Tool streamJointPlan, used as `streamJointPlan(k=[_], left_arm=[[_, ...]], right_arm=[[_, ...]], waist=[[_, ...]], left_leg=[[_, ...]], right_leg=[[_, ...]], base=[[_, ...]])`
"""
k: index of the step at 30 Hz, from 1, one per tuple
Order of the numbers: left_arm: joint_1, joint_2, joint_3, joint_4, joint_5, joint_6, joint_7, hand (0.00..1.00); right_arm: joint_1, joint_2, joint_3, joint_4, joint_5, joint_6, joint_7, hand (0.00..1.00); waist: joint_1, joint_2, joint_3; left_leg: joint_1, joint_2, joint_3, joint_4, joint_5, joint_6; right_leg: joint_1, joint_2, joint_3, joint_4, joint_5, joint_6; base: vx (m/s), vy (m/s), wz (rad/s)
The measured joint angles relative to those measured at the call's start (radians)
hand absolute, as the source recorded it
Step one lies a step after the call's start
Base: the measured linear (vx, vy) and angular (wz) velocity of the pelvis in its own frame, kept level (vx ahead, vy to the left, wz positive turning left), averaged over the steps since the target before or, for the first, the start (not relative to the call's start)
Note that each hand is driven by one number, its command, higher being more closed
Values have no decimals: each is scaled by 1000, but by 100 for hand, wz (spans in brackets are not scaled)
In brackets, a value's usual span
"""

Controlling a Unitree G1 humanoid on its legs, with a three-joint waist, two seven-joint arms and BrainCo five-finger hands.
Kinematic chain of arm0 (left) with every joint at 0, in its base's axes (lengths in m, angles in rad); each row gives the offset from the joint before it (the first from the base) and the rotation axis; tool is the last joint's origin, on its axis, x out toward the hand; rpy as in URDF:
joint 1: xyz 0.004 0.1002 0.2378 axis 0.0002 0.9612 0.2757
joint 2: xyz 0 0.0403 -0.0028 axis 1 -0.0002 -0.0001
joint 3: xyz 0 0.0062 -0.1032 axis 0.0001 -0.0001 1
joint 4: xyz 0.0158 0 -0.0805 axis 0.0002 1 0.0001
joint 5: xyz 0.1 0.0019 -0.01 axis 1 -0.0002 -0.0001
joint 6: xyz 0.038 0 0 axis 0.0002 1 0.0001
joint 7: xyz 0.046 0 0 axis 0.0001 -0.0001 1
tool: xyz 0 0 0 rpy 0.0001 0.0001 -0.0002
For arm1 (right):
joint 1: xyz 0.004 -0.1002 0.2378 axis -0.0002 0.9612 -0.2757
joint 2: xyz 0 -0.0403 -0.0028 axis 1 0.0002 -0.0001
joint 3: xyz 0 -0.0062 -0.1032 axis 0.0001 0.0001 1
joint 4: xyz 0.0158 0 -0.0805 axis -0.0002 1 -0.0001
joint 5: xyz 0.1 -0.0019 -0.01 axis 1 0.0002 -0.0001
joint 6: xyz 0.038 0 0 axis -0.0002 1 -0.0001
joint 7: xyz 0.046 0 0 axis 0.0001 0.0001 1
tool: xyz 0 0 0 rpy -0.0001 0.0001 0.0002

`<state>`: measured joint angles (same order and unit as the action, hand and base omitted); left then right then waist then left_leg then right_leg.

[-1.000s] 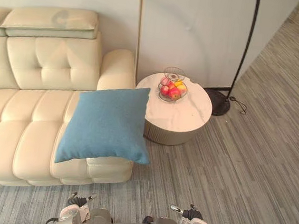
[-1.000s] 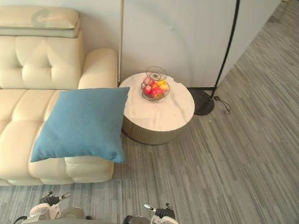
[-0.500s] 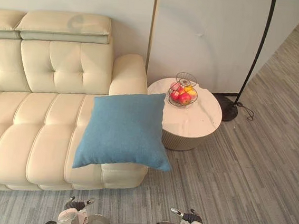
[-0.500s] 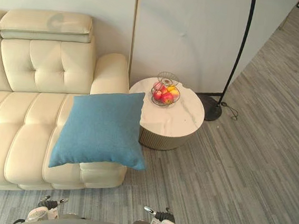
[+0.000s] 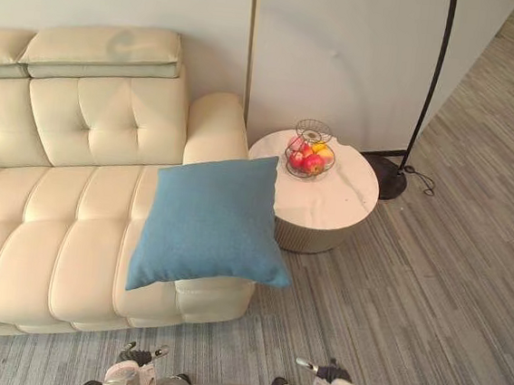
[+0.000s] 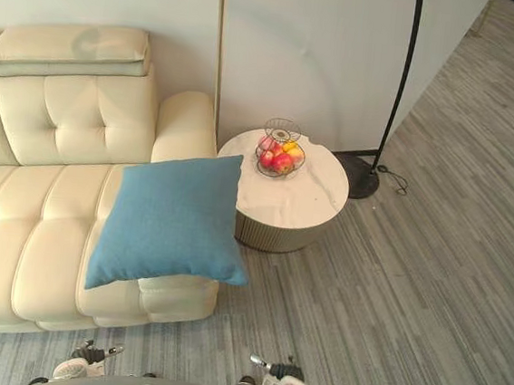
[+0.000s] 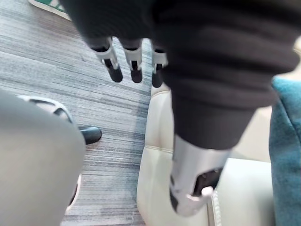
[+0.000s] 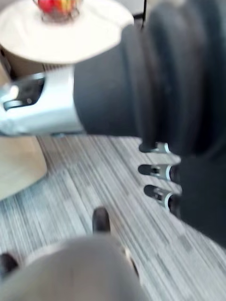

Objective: Pick up cushions and gather them together orderly.

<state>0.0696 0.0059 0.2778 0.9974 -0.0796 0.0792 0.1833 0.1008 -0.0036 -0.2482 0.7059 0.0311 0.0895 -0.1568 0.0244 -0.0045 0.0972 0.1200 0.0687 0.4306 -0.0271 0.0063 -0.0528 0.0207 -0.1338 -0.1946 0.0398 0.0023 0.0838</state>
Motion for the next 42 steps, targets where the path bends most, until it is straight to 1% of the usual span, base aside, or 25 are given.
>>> streamJointPlan(k=[1,2,4,6,7,9,10,13,16,17,19,23,24,26,27,30,31,33,34,36,37,38,40,42], left_arm=[[4,1,9,-17,-19,-1,9,0],[6,3,16,-22,-25,-1,10,0],[12,28,44,-61,-59,-2,26,0],[15,55,57,-101,-73,-2,34,0],[15,81,67,-131,-74,-4,35,0],[13,97,76,-149,-74,-4,35,0],[9,127,79,-177,-75,-11,36,0],[1,146,103,-201,-76,-13,37,0],[-3,170,123,-203,-76,-13,47,0],[-7,185,146,-204,-76,-12,52,0],[-10,201,161,-216,-76,-11,56,0],[-53,278,169,-244,-74,-11,73,0],[-71,302,175,-254,-74,-10,74,0],[-91,322,174,-300,-73,-8,75,0],[-124,342,171,-334,-73,-9,78,0],[-205,381,146,-339,-73,-9,79,0],[-266,401,101,-342,-73,-9,83,0],[-293,409,76,-342,-72,-9,87,0],[-328,410,56,-342,-72,-9,91,0],[-357,411,33,-342,-71,-9,94,0],[-370,411,24,-342,-72,-8,94,0],[-401,412,1,-342,-71,-8,95,0],[-434,418,-32,-342,-71,-8,95,0],[-481,427,-68,-342,-70,-7,96,0]], right_arm=[[4,-2,1,-94,0,-1,-2,0],[3,-4,1,-124,0,-3,-4,0],[-1,-8,-10,-244,0,-10,-11,0],[-8,-9,-10,-299,-1,-13,-20,0],[-21,-12,-10,-331,-1,-20,-20,0],[-38,-17,-10,-343,0,-21,-20,0],[-73,-40,-7,-344,0,-21,-18,0],[-108,-58,5,-344,0,-21,-17,0],[-148,-86,47,-371,0,-20,4,0],[-176,-100,75,-402,0,-21,7,0],[-206,-115,103,-421,2,-22,8,0],[-275,-130,141,-422,10,-23,16,0],[-295,-136,166,-422,19,-24,17,0],[-320,-138,190,-422,33,-25,16,0],[-351,-146,217,-421,49,-25,16,0],[-418,-154,269,-414,64,-25,16,0],[-463,-152,306,-410,84,-25,15,0],[-482,-152,321,-408,89,-25,15,0],[-504,-151,325,-404,91,-25,14,0],[-522,-153,324,-387,98,-25,8,0],[-533,-153,324,-369,100,-24,2,0],[-543,-154,323,-363,100,-21,-3,0],[-553,-154,324,-360,101,-21,-6,0],[-595,-154,324,-320,102,-20,-14,0]], waist=[[1,-6,-3],[2,-9,-5],[-1,-27,-13],[0,-40,-14],[0,-45,-17],[-1,-45,-17],[-2,-44,-16],[0,-44,-11],[1,-45,-3],[4,-48,2],[5,-49,4],[29,-52,17],[31,-54,29],[31,-59,43],[31,-65,52],[35,-68,94],[39,-68,125],[41,-68,139],[44,-67,156],[45,-66,165],[44,-66,174],[39,-62,205],[34,-59,215],[28,-56,234]], left_leg=[[-2,-9,-2,-12,2,3],[-5,-13,-5,-15,3,4],[-14,-25,-19,-29,14,12],[-15,-30,-21,-30,16,15],[-16,-35,-35,-29,18,17],[-19,-38,-60,-29,18,18],[-34,-44,-88,-27,19,19],[-37,-46,-91,-27,19,20],[-37,-49,-103,-28,19,20],[-40,-50,-110,-28,19,19],[-47,-53,-129,-28,18,19],[-52,-54,-133,-27,20,21],[-54,-54,-136,-26,21,22],[-74,-53,-149,-13,22,25],[-110,-52,-162,7,23,25],[-153,-50,-175,40,23,27],[-189,-46,-181,65,23,28],[-210,-43,-181,78,23,29],[-239,-41,-182,86,23,30],[-271,-41,-182,86,28,29],[-283,-41,-182,88,30,29],[-292,-41,-185,88,37,29],[-326,-41,-185,88,46,29],[-352,-41,-184,87,61,38]], right_leg=[[-11,-1,14,-7,10,1],[-14,-2,18,-10,13,1],[-21,-6,20,-30,31,5],[-20,-8,21,-36,43,14],[-19,-10,23,-42,47,13],[-19,-12,23,-48,51,13],[-23,-16,22,-58,63,11],[-23,-16,25,-71,75,12],[-24,-17,28,-79,79,13],[-26,-16,31,-86,83,10],[-28,-16,31,-92,94,18],[-29,-15,30,-95,101,18],[-29,-15,28,-95,102,17],[-38,-17,28,-92,108,16],[-61,-18,32,-89,114,15],[-80,-18,54,-89,129,12],[-104,-18,60,-85,137,10],[-120,-18,62,-82,141,8],[-149,-17,66,-75,146,5],[-185,-18,70,-70,154,2],[-197,-18,71,-68,158,2],[-205,-18,70,-67,161,-1],[-239,-18,71,-64,167,-7],[-266,-18,72,-65,177,-10]], base=[[-63,43,-23],[-58,51,-15],[-24,32,-1],[0,0,0],[0,0,0],[-16,0,2],[-38,0,4],[-41,-1,-2],[-52,-13,-4],[-48,-13,-5],[-20,-9,-1],[0,0,0],[-17,-25,5],[-33,-18,15],[-39,-14,20],[-85,-6,15],[-144,-11,12],[-123,-8,3],[-104,0,0],[-112,5,-2],[-98,11,2],[-75,10,1],[-68,7,1],[-23,1,0]])
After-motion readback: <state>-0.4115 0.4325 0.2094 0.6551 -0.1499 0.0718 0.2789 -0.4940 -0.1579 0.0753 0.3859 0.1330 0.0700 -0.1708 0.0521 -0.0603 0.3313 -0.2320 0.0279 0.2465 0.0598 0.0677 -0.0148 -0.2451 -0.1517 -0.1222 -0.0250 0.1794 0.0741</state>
